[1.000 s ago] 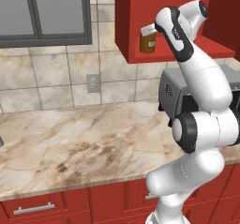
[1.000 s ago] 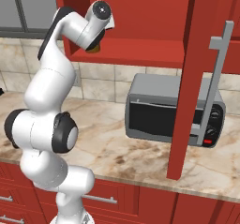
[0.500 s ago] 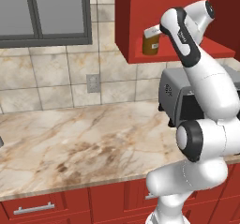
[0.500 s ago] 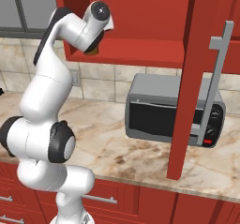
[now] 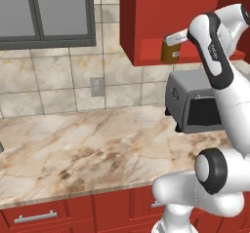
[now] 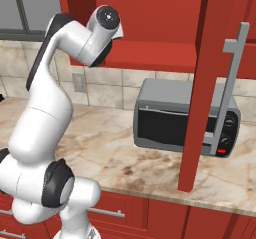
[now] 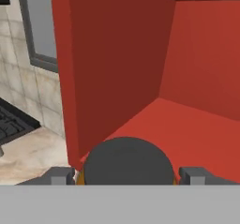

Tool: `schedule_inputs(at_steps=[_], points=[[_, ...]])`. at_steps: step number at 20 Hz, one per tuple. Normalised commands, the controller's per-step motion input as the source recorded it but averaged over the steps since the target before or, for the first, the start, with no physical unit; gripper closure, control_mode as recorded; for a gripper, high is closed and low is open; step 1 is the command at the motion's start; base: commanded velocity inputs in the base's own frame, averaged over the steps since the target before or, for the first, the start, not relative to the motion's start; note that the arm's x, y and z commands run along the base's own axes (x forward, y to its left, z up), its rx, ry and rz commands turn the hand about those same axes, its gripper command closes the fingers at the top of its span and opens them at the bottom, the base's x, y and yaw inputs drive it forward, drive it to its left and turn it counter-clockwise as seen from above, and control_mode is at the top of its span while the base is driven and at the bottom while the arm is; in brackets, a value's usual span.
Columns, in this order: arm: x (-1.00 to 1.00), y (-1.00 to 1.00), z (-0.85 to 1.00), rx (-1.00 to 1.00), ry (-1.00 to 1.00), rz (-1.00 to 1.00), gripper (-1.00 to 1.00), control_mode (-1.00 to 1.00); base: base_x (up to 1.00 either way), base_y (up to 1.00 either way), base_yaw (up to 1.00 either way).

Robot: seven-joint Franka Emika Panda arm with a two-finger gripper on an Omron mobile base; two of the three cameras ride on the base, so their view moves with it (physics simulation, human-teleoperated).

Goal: Collect the turmeric, mayonnaise, and shaker from the cabinet and place them next to the stove.

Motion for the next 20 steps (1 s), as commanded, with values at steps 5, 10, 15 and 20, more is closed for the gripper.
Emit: schedule_inputs(at_steps=[5,10,15,20], points=[[-1.0,-0.08,0.0,0.0,-0.12,0.0,1.0,-1.0,0.0,0.0,0.0],[-1.0,0.0,0.0,0.0,-0.11,0.0,1.0,-1.0,0.0,0.0,0.0],[-0.91,0.0,-0.02,0.0,-0.02,0.0,1.0,-1.0,0.0,0.0,0.0],[-0.56,0.03,-0.17,0.0,0.04,0.0,1.0,-1.0,0.0,0.0,0.0]])
